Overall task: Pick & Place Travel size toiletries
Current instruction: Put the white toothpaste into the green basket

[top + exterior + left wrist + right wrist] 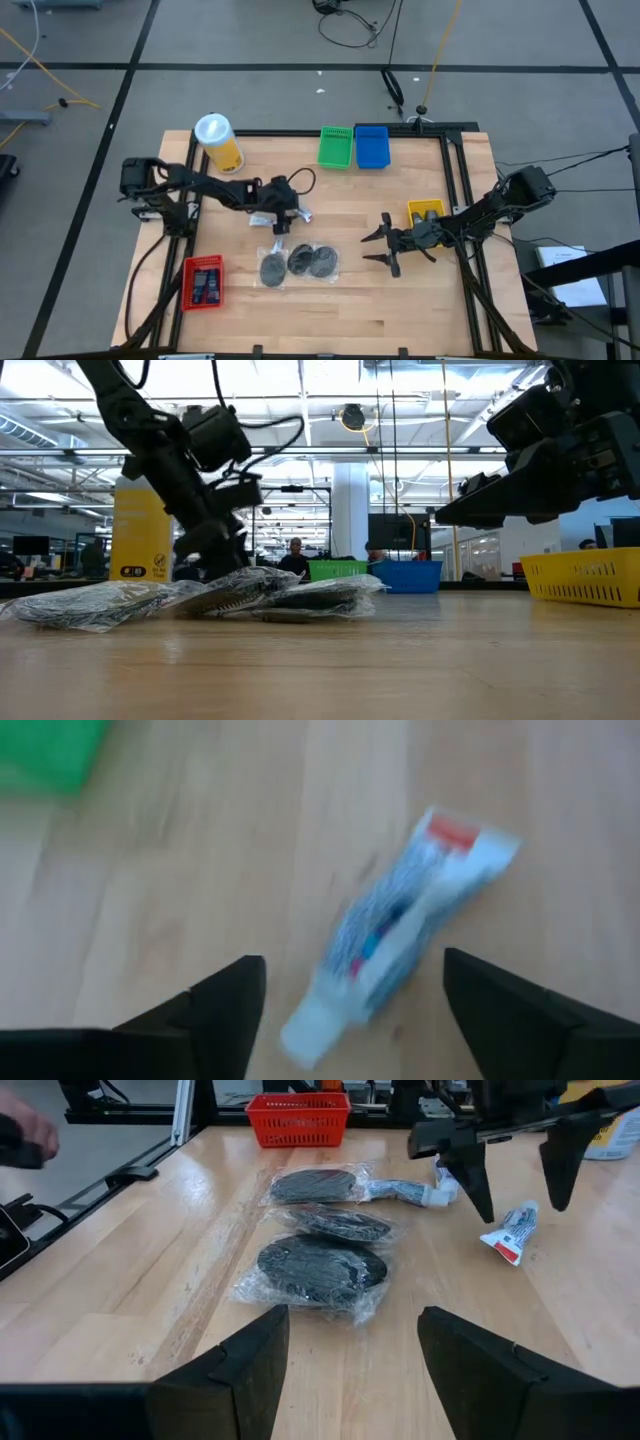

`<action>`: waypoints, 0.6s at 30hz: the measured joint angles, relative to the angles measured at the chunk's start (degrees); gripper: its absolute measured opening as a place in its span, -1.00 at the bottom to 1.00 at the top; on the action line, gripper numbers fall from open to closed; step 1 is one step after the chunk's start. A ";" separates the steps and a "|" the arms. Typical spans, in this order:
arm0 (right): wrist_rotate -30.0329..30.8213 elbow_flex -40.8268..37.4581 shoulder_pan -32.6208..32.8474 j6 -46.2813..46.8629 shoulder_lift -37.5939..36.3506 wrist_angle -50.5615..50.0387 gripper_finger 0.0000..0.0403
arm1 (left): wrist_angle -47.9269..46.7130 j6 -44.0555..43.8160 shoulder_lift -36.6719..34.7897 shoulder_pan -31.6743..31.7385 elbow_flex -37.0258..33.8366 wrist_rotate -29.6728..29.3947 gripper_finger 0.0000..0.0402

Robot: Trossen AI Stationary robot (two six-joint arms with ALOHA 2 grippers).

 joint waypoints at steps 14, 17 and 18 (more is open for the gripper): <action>-0.02 -0.02 0.00 0.53 0.00 -0.19 0.07 | 2.70 3.67 1.09 0.72 -1.60 5.08 0.06; 0.00 -0.02 0.00 0.66 -0.02 -0.28 0.07 | 3.71 3.43 1.96 -0.24 -1.61 3.12 -0.12; 0.00 -0.02 0.00 0.66 -0.02 -0.28 0.07 | 3.99 2.94 2.05 -0.59 -1.57 2.81 -0.20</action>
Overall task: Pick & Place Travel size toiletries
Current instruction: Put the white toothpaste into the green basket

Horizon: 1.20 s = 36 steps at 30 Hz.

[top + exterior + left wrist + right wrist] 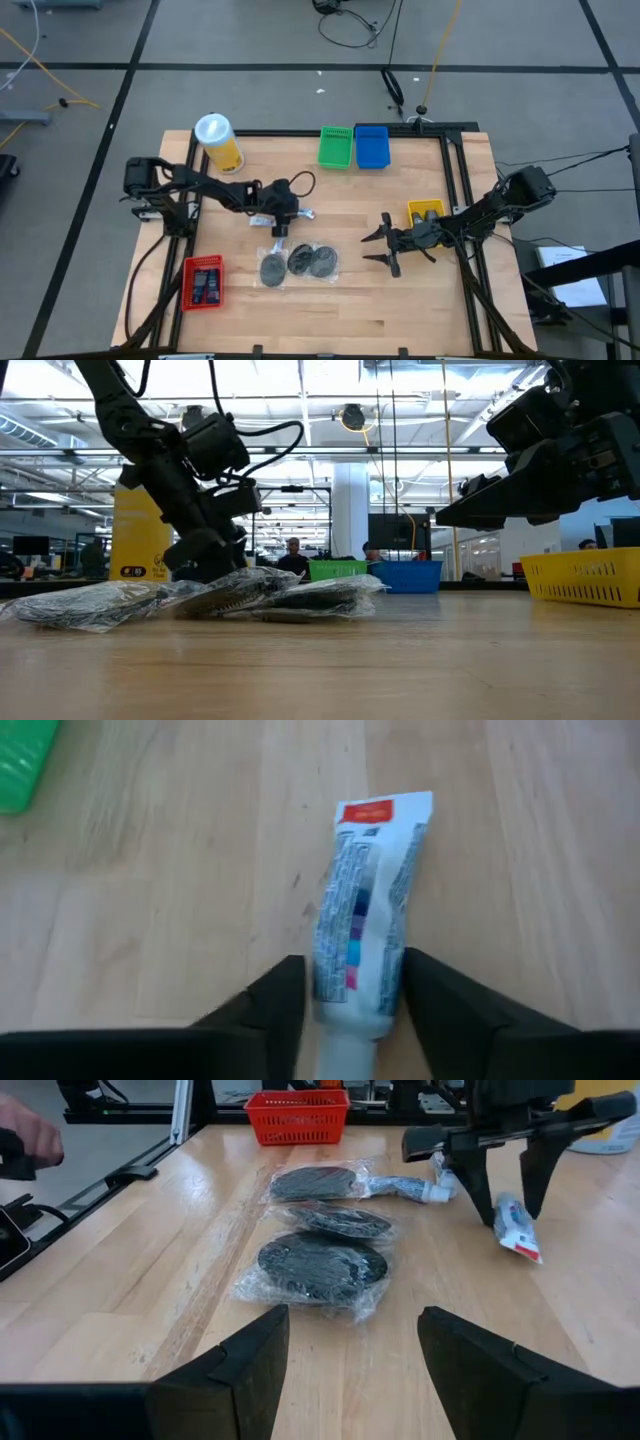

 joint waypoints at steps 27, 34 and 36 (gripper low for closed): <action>4.29 0.00 -0.48 2.68 0.00 -1.41 0.07 | -8.27 -23.32 24.88 10.62 47.95 -15.01 -0.95; 4.26 0.00 -0.48 2.78 0.00 -3.29 0.07 | -11.29 -34.36 24.74 13.12 52.39 -16.33 -0.90; 4.26 0.00 -0.48 2.78 0.00 -3.30 0.07 | -12.62 -35.83 25.04 14.13 52.18 -15.93 -0.90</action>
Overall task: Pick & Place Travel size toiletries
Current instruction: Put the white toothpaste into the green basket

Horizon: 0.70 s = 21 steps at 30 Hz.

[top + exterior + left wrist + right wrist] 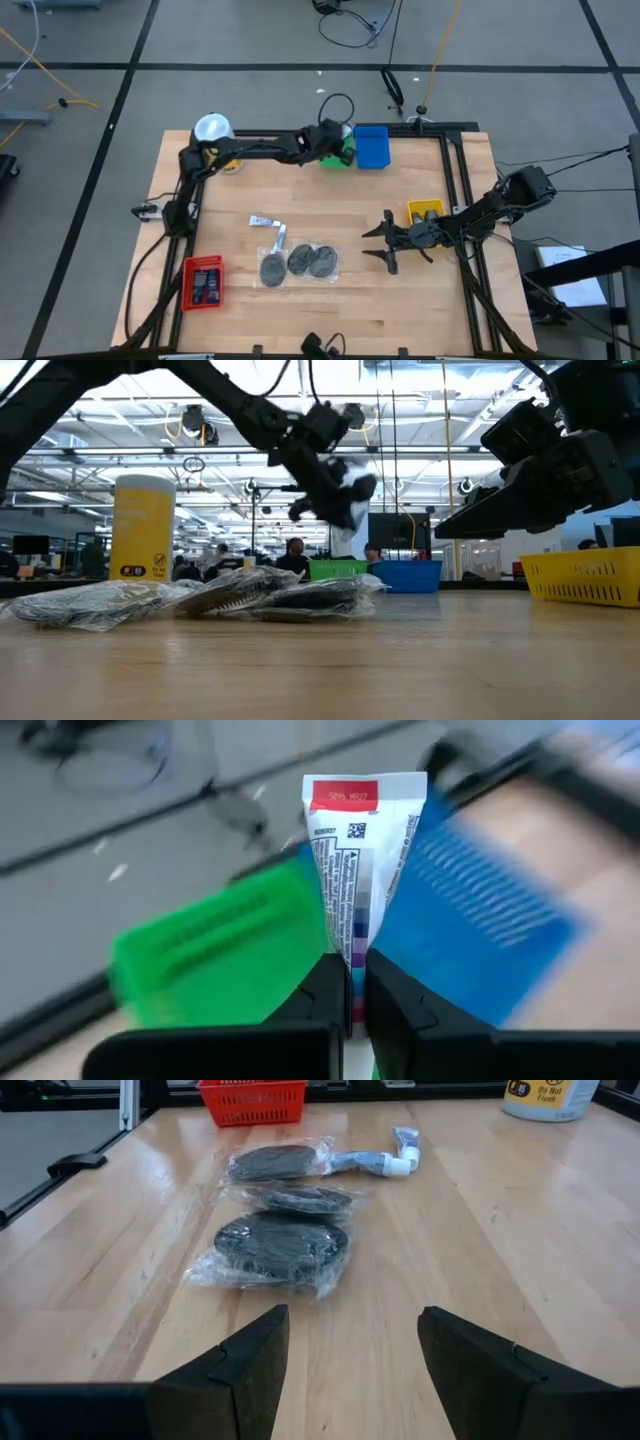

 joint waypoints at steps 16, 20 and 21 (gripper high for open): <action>0.00 0.00 0.00 -0.01 0.00 0.44 0.07 | -8.95 -3.99 0.23 3.42 -0.14 14.96 -0.79; 0.00 0.00 0.00 -0.01 0.00 0.44 0.07 | -8.66 -4.26 0.47 3.95 -0.14 16.70 -0.55; 0.00 0.00 0.00 -0.01 0.00 0.41 0.07 | -8.32 -4.57 0.46 3.93 -0.14 17.22 -0.48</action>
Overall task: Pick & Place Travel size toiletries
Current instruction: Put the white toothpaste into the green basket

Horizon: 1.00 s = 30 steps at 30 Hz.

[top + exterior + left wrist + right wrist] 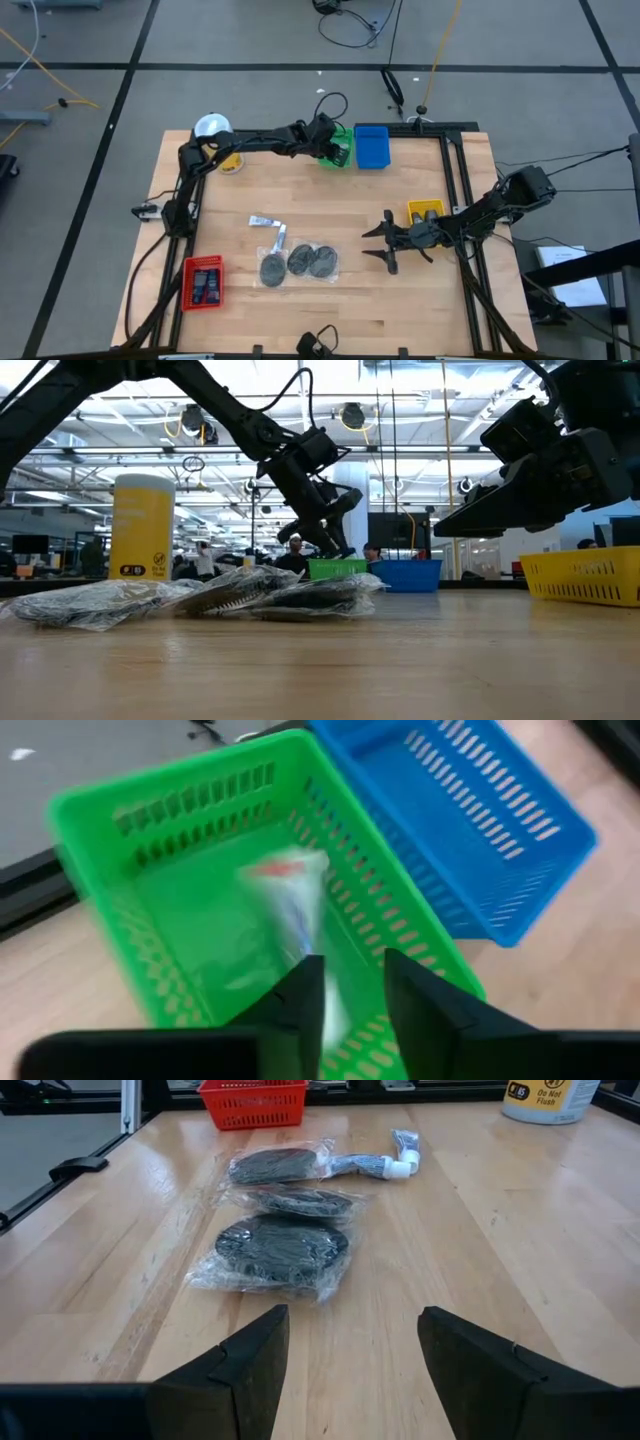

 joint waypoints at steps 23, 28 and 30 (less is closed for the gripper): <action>-0.02 0.02 0.00 0.00 0.00 -1.48 0.07 | -25.34 26.30 -19.00 -22.24 -1.01 -6.74 -0.13; -0.03 0.02 0.00 0.02 0.02 -1.95 0.07 | -24.88 20.51 -19.50 -31.78 -7.01 -17.61 -0.20; -0.04 0.02 0.00 0.79 0.02 -1.91 0.07 | -26.89 16.16 -19.50 -34.50 -10.02 -22.26 -0.23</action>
